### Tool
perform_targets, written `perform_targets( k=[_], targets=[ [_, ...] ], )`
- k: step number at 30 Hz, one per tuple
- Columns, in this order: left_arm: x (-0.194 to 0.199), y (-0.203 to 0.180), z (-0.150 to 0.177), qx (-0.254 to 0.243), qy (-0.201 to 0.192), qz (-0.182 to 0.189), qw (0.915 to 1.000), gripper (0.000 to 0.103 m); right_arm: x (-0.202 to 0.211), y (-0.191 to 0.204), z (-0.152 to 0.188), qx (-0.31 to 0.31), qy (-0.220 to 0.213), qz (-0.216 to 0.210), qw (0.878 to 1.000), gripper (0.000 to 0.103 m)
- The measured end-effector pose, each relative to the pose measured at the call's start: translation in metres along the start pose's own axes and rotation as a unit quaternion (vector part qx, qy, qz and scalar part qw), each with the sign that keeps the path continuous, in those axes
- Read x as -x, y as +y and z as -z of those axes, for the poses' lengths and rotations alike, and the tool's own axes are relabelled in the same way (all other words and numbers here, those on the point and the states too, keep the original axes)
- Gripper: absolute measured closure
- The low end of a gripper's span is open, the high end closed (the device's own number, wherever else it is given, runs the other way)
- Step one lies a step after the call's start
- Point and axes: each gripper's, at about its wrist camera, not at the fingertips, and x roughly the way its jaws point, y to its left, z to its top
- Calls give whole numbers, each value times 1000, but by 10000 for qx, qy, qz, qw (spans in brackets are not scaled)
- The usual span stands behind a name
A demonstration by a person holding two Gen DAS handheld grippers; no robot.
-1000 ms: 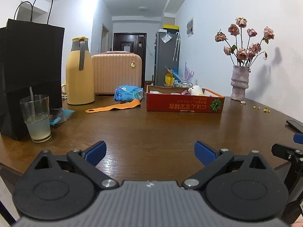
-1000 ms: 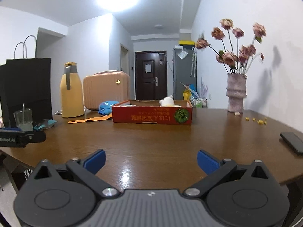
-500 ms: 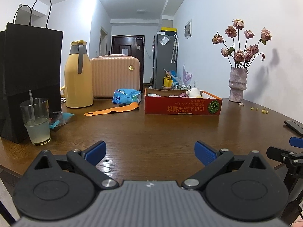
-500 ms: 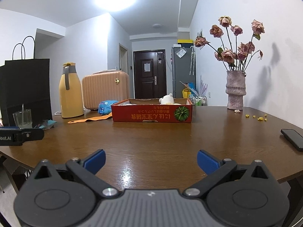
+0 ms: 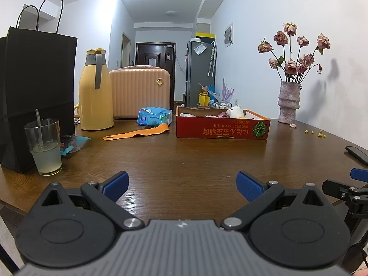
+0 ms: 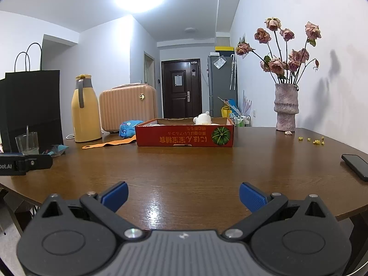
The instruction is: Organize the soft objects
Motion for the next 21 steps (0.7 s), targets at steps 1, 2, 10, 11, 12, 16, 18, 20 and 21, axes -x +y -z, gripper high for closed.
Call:
perform_targets(
  k=[1, 2, 10, 11, 12, 16, 18, 20, 21],
  targets=[
    [0, 0, 0, -3, -1, 1, 10000, 1, 0, 0, 0, -1, 0, 2, 10000, 0],
    [0, 0, 0, -3, -3, 0, 10000, 1, 0, 0, 0, -3, -1, 0, 10000, 0],
    [1, 0, 2, -23, 17, 15, 10000, 1, 0, -1, 0, -38, -16, 30, 10000, 0],
    [1, -1, 2, -22, 19, 12, 10000, 1, -1, -1, 1, -40, -19, 51, 10000, 0],
    [1, -1, 1, -24, 17, 20, 10000, 1, -1, -1, 1, -45, -22, 60, 10000, 0],
    [1, -1, 2, -31, 16, 29, 10000, 1, 0, -1, 1, -49, -41, 60, 10000, 0],
    [1, -2, 2, -37, 12, 31, 10000, 1, 0, 0, 1, -41, -47, 46, 10000, 0],
    [0, -1, 2, -38, 21, 35, 10000, 1, 0, 0, 2, -37, -46, 43, 10000, 0],
    [1, -2, 2, -35, 16, 30, 10000, 1, 0, 0, 2, -39, -43, 43, 10000, 0]
  ],
)
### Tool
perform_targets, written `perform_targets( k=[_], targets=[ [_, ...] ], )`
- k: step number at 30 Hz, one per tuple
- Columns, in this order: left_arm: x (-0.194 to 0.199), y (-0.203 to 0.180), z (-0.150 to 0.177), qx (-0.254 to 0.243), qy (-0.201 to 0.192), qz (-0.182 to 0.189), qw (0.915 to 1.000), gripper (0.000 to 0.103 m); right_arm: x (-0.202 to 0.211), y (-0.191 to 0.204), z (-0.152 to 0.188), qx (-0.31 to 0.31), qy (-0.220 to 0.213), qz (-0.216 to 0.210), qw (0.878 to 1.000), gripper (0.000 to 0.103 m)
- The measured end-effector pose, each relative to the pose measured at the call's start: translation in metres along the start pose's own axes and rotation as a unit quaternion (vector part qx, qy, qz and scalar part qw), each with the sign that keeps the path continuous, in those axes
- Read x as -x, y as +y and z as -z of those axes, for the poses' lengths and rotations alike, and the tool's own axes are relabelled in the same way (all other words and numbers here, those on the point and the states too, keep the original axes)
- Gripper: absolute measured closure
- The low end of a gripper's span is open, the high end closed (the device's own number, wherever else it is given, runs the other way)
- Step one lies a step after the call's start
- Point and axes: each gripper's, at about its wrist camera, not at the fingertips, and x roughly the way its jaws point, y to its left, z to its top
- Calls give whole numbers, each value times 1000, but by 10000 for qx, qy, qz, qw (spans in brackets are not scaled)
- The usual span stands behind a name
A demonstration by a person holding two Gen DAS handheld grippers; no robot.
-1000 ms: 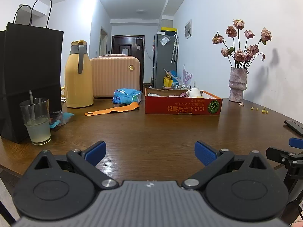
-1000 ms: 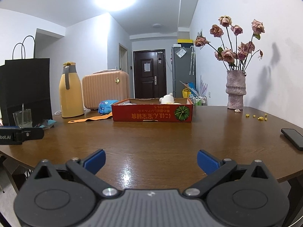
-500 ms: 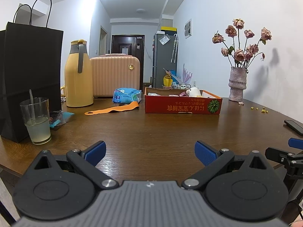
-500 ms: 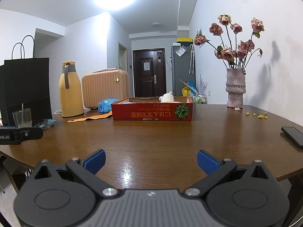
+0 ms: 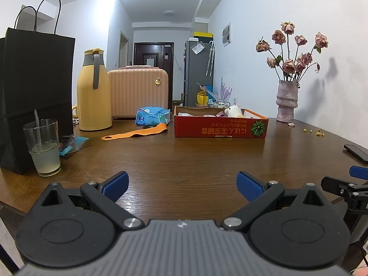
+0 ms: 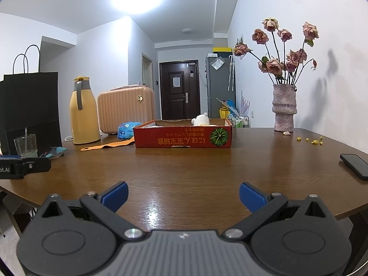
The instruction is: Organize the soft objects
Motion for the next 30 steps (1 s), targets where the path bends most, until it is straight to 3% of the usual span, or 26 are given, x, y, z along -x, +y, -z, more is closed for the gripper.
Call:
perform_targets(
  k=[30],
  targets=[
    [0, 4, 0, 7, 48, 37, 10000, 0, 0, 0, 0, -46, 5, 28, 10000, 0]
  ],
)
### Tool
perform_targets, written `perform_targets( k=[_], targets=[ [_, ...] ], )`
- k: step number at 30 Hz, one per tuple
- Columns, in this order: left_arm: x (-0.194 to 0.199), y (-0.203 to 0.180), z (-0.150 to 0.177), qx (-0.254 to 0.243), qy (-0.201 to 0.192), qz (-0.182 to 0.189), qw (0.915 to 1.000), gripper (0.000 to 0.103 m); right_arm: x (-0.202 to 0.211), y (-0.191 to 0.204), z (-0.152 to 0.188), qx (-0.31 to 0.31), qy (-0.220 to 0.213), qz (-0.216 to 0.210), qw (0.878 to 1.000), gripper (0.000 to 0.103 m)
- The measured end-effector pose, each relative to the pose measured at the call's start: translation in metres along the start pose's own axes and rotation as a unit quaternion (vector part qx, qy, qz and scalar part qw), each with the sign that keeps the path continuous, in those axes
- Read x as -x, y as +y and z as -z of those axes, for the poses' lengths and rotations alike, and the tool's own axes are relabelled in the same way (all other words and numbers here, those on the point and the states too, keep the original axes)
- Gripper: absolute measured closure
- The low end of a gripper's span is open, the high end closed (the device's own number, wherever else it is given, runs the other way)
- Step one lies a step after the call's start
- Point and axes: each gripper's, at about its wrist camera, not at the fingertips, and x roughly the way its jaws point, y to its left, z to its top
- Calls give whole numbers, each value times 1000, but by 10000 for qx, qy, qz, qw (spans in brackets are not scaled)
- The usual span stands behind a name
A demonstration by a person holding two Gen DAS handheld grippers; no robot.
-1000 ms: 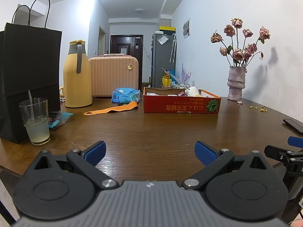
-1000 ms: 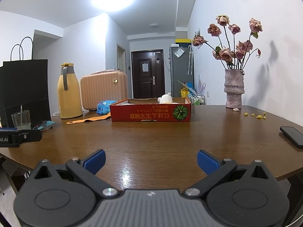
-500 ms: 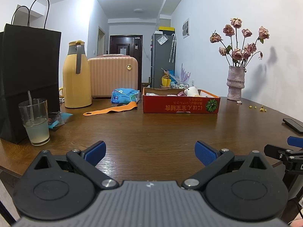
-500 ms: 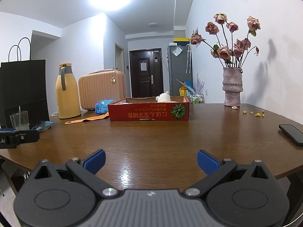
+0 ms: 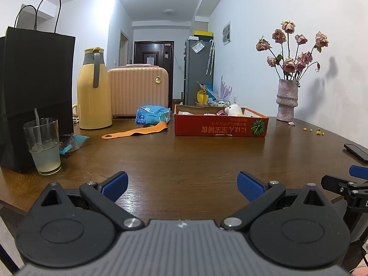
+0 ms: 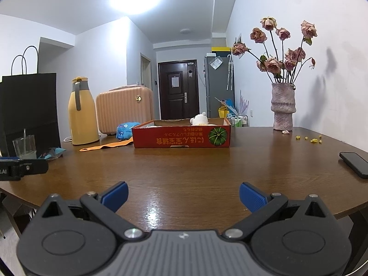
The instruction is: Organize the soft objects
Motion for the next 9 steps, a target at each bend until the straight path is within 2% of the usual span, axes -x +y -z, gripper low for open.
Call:
perform_targets(
  k=[9],
  targets=[
    [0, 3, -1, 83, 2, -86, 9999, 0, -2, 0, 0, 1, 47, 22, 10000, 0]
  ],
)
